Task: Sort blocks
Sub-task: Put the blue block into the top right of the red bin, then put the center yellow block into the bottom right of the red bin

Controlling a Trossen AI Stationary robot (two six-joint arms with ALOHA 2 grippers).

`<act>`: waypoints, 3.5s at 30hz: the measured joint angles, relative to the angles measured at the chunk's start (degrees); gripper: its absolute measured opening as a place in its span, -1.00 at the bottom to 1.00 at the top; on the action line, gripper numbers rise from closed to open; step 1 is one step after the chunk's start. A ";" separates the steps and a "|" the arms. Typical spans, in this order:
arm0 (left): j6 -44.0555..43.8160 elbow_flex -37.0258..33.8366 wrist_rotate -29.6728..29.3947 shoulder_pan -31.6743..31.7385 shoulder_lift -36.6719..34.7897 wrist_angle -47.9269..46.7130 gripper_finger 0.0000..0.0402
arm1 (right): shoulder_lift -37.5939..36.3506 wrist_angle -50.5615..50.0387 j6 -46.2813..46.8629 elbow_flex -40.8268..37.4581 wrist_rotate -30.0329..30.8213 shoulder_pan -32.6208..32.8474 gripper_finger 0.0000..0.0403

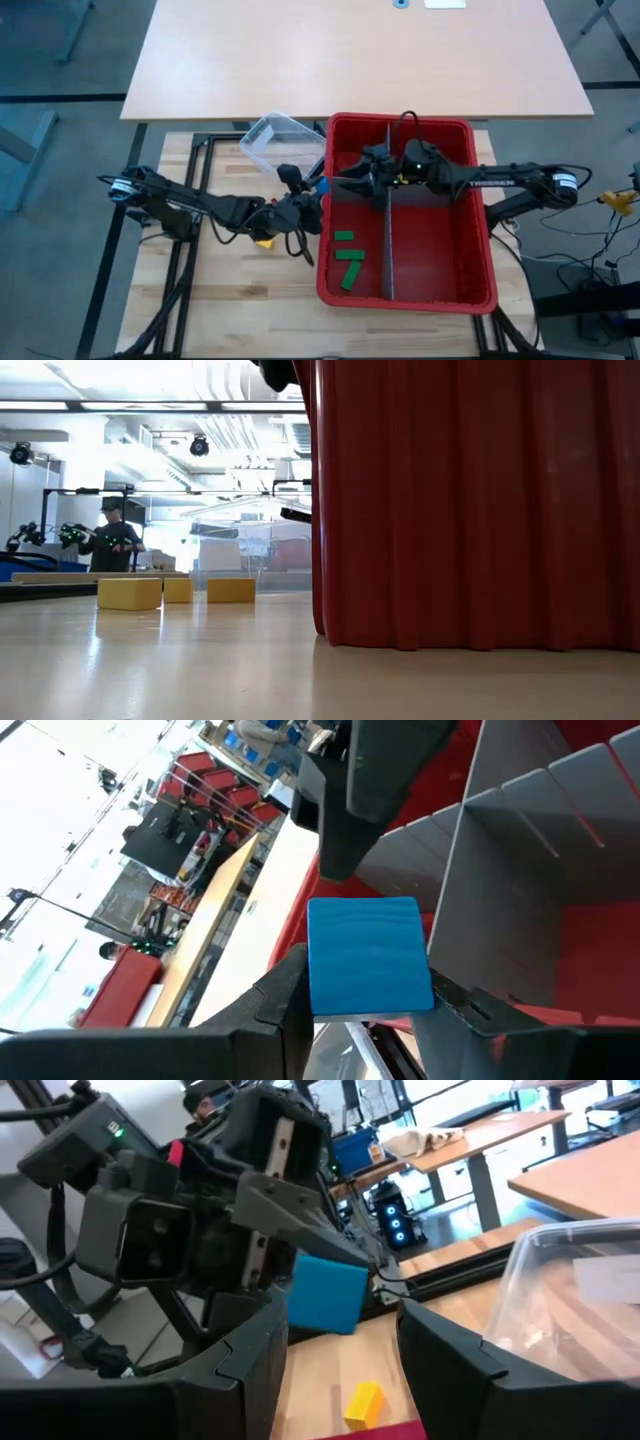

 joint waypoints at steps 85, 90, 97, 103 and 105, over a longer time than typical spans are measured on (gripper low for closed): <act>-17.56 -0.02 -1.25 -0.95 -0.94 -14.19 0.13 | -30.48 -52.66 -16.85 -2.97 43.98 -3.78 -0.42; -17.93 -0.02 -1.25 -1.24 -0.94 -14.16 0.17 | -31.56 -52.91 -15.69 -5.81 48.04 -6.76 -0.30; -18.23 -0.02 -1.25 -1.24 -0.94 -14.31 0.20 | -31.60 -52.96 -16.77 -6.53 47.52 -8.02 0.01; -21.62 -0.04 -1.22 -1.72 -1.27 -18.79 0.18 | -33.93 -51.25 -17.52 -6.53 41.42 -8.02 0.14; -25.57 -0.04 -1.22 -2.19 -1.76 -22.80 0.16 | -36.14 -49.63 -16.30 -6.82 36.59 -8.02 0.13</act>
